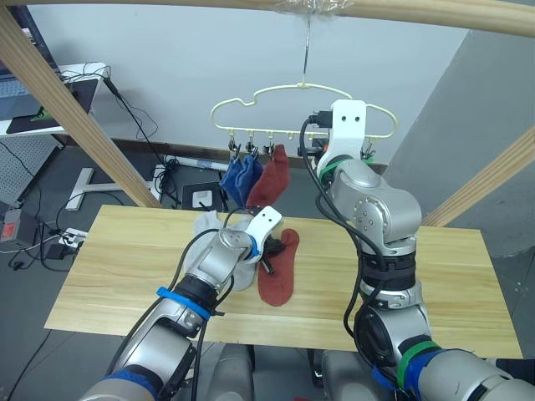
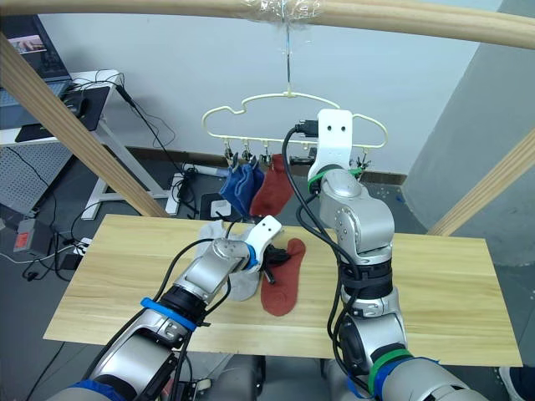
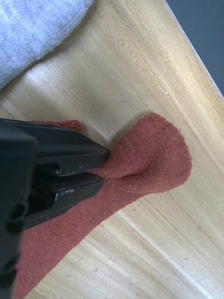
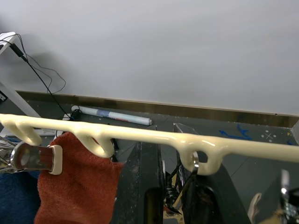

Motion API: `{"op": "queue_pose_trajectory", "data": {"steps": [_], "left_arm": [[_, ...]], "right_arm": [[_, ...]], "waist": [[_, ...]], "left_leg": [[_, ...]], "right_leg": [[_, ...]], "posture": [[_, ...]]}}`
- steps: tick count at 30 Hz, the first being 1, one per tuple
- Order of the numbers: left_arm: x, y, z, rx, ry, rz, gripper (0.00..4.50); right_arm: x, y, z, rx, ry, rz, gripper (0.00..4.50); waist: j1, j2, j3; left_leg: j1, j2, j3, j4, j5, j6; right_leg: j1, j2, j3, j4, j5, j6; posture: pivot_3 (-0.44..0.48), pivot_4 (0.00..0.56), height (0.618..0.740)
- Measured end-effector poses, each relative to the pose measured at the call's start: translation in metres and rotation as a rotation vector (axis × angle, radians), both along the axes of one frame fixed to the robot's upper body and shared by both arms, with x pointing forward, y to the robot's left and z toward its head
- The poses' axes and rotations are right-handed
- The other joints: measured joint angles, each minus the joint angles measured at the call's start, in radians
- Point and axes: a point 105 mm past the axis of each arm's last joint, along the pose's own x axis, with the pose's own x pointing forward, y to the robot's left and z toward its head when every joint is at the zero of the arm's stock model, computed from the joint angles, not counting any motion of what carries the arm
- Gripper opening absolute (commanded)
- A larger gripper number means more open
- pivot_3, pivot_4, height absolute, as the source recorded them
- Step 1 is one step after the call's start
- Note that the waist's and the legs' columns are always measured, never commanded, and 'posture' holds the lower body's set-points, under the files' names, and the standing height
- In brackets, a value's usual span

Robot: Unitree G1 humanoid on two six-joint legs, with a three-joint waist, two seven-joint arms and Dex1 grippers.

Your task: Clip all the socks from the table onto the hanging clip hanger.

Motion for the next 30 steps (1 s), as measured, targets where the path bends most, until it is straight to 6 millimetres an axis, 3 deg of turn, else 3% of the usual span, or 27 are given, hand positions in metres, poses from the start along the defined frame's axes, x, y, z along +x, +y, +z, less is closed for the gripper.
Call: {"op": "queue_pose_trajectory", "data": {"steps": [6,14,19,25,30], "left_arm": [[-0.004,-0.006,0.005,-0.126,0.039,0.031,0.02],[0.0,-0.025,0.074,-0.42,-0.036,-0.005,0.02],[0.004,-0.034,0.103,-0.511,-0.063,-0.026,0.02],[0.008,-0.043,0.124,-0.549,-0.1,-0.051,0.02],[0.009,-0.044,0.127,-0.556,-0.106,-0.051,0.02]], "right_arm": [[0.0,0.0,-0.001,0.002,0.006,0.002,0.09],[-0.001,-0.003,-0.001,0.032,0.045,0.019,0.09],[-0.002,-0.003,0.005,0.046,0.054,0.032,0.09],[-0.003,-0.002,0.005,0.059,0.059,0.041,0.09],[-0.003,-0.002,0.005,0.06,0.06,0.035,0.09]], "waist": [[0.0,0.0,0.0],[0.0,0.0,0.0],[0.0,0.0,0.0],[-0.003,0.0,0.0],[-0.004,0.0,0.0]], "left_leg": [[0.0,0.0,0.0,0.0,0.0,0.0],[0.0,0.0,0.0,0.0,0.0,0.0],[0.0,0.0,0.0,0.0,0.0,0.0],[0.0,0.0,-0.001,0.0,0.0,0.0],[0.0,0.0,0.0,0.0,0.0,0.0]], "right_leg": [[0.0,0.0,0.0,0.0,0.0,0.0],[0.0,0.0,0.0,0.0,0.0,0.0],[0.0,0.0,0.0,0.0,0.0,0.0],[0.0,0.0,-0.001,0.0,0.0,0.0],[0.0,0.0,0.0,0.0,0.0,0.0]], "posture": [[0.02,0.283,0.74],[0.024,0.287,0.74],[0.018,0.284,0.74],[0.012,0.28,0.74],[0.011,0.277,0.74]]}}
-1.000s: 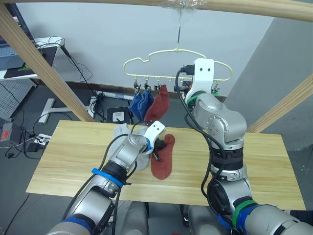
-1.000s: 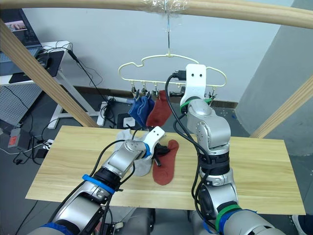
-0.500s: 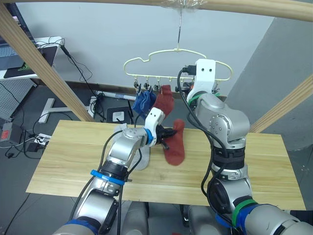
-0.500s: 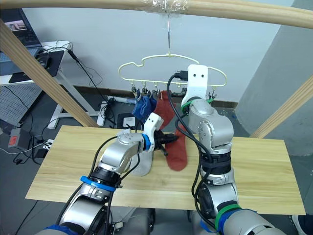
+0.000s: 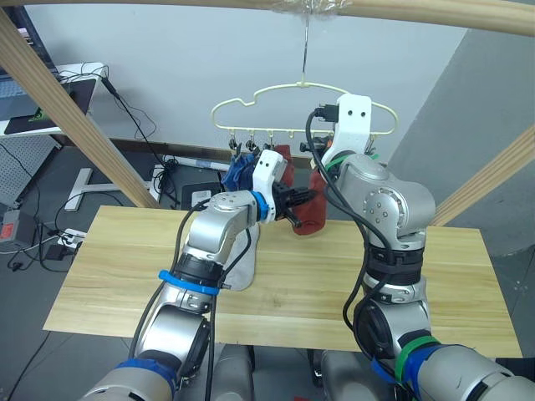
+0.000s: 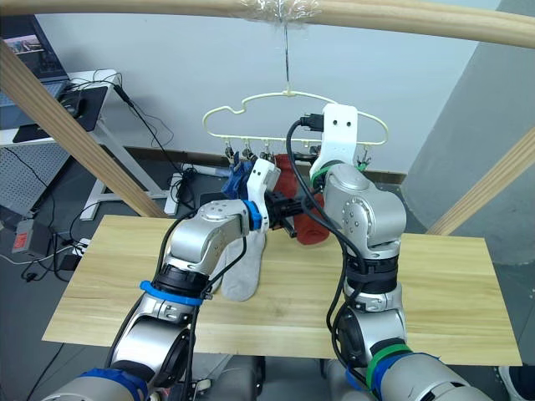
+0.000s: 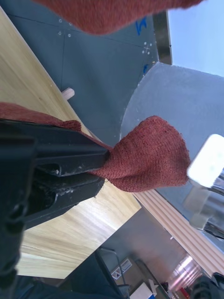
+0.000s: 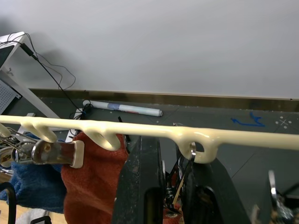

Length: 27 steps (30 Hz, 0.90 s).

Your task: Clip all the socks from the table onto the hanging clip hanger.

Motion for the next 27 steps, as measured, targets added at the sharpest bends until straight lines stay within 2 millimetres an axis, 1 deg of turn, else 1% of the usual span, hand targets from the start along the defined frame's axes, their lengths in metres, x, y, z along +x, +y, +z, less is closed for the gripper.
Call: {"op": "queue_pose_trajectory", "data": {"steps": [17,27], "left_arm": [[0.0001,0.0052,-0.0024,0.025,-0.001,-0.001,0.02],[0.001,0.0052,0.0048,-0.002,-0.01,0.0,0.02]], "right_arm": [[0.0003,-0.0007,0.0012,0.003,-0.007,-0.006,0.09],[0.0003,-0.0008,0.0017,0.004,-0.009,-0.007,0.09]], "waist": [[0.0,0.0,0.0],[0.0,0.0,0.0]], "left_leg": [[0.0,0.0,0.0,0.0,0.0,0.0],[0.0,0.0,0.0,0.0,0.0,0.0]], "right_leg": [[0.0,0.0,0.0,0.0,0.0,0.0],[0.0,0.0,0.0,0.0,0.0,0.0]], "posture": [[0.021,0.272,0.74],[0.022,0.271,0.74]]}}
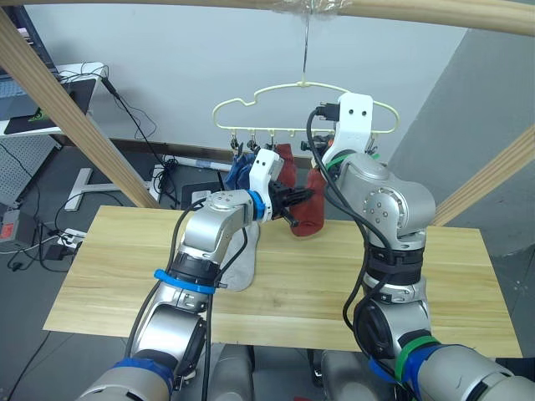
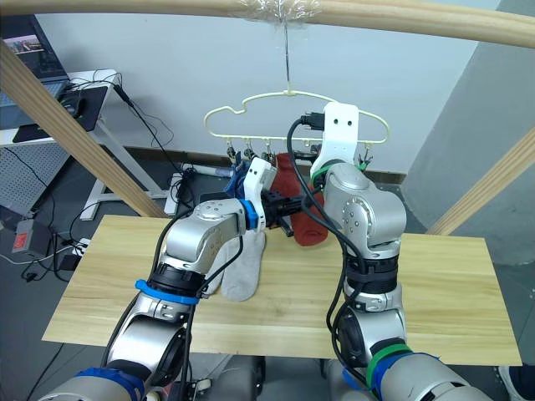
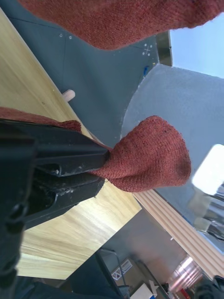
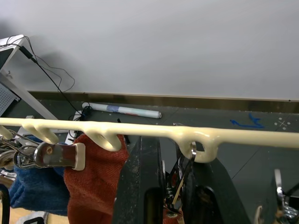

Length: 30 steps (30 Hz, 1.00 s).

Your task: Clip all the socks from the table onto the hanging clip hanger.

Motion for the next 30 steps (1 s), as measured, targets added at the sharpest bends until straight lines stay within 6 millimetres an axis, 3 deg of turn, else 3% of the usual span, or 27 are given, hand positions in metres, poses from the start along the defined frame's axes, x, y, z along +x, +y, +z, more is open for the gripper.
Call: {"op": "queue_pose_trajectory", "data": {"steps": [24,30], "left_arm": [[0.004,-0.001,0.019,-0.055,-0.03,0.01,0.02],[0.003,-0.002,0.02,-0.06,-0.028,0.008,0.0]], "right_arm": [[0.0,0.0,0.002,0.005,-0.012,-0.002,0.09],[0.0,0.001,0.002,0.007,-0.012,0.002,2.24]], "waist": [[0.0,0.0,0.0],[0.0,0.0,0.0]], "left_leg": [[0.0,0.0,0.0,0.0,0.0,0.0],[0.0,0.0,0.0,0.0,0.0,0.0]], "right_leg": [[0.0,0.0,0.0,0.0,0.0,0.0],[0.0,0.0,0.0,0.0,0.0,0.0]], "posture": [[0.028,0.265,0.74],[0.028,0.263,0.74]]}}
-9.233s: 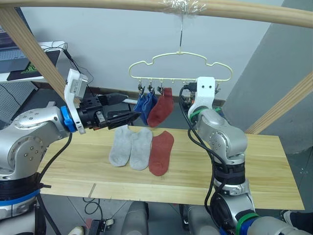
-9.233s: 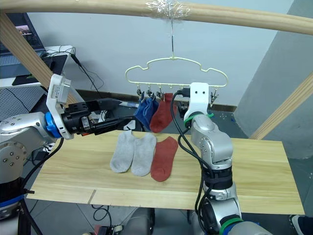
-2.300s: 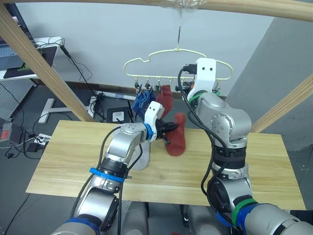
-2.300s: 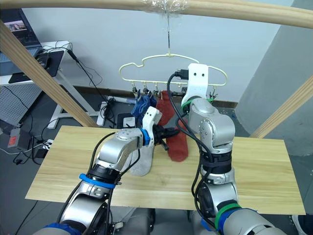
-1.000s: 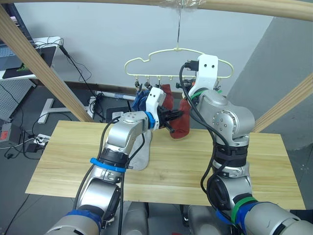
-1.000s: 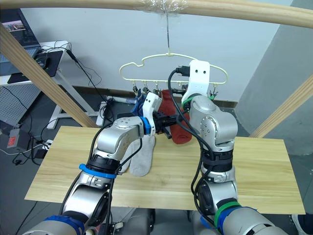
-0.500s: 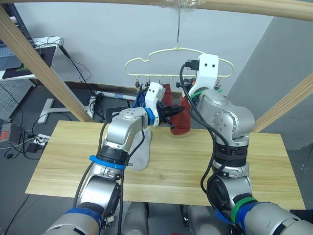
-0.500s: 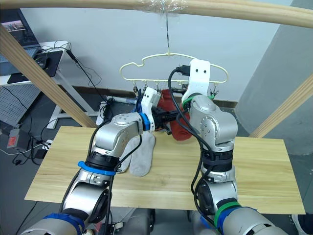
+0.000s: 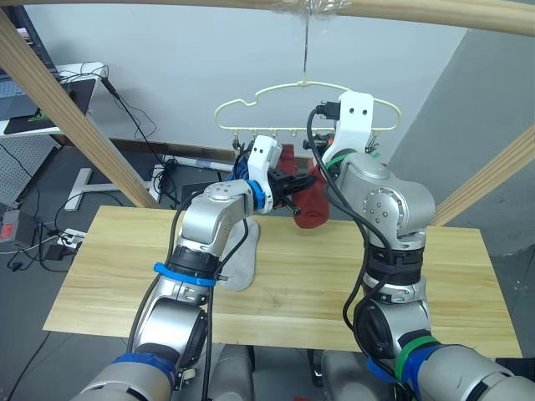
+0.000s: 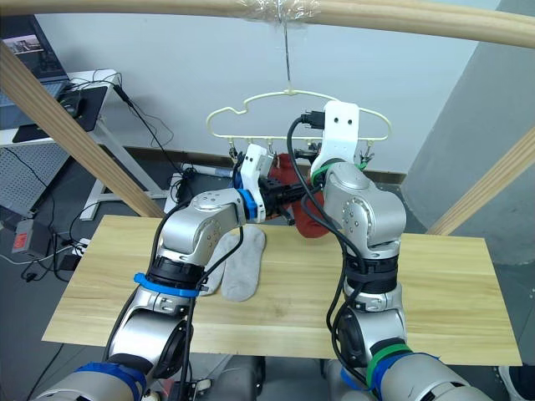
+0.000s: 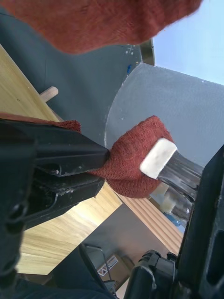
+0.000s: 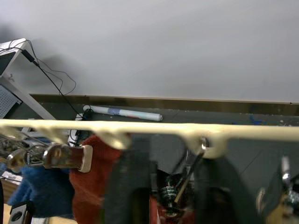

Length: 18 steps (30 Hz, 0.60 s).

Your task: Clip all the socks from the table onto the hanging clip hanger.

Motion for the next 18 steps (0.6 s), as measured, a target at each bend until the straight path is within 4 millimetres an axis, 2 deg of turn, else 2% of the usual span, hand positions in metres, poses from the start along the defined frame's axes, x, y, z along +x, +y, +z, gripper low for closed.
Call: {"op": "queue_pose_trajectory", "data": {"steps": [3,5,8,18], "left_arm": [[0.0,0.0,0.0,-0.001,0.0,0.0,0.0],[0.0,0.0,0.0,-0.002,0.002,-0.001,0.0],[-0.002,0.001,0.0,0.009,0.008,-0.006,0.75],[-0.014,0.013,-0.002,0.046,0.028,-0.022,4.03]], "right_arm": [[0.0,0.0,0.0,0.0,0.002,-0.001,3.29],[0.0,0.0,0.0,-0.001,0.002,-0.001,3.29],[0.0,0.0,-0.001,-0.001,0.005,0.001,3.32],[-0.008,0.0,-0.002,-0.004,0.032,0.028,3.32]], "waist": [[0.0,0.0,0.0],[-0.001,0.0,0.0],[-0.002,0.0,0.0],[-0.005,0.0,0.0]], "left_leg": [[0.0,0.0,0.0,0.0,0.0,0.0],[0.0,0.0,0.0,0.0,0.0,0.0],[0.0,0.0,0.0,0.0,0.0,0.0],[0.0,0.0,0.0,0.0,0.0,0.0]], "right_leg": [[0.0,0.0,0.0,0.0,0.0,0.0],[0.0,0.0,0.0,0.0,0.0,0.0],[0.0,0.0,0.0,0.0,0.0,0.0],[0.0,0.0,0.0,0.0,0.0,0.0]], "posture": [[0.028,0.263,0.74],[0.028,0.263,0.74],[0.025,0.266,0.74],[0.021,0.27,0.74]]}}
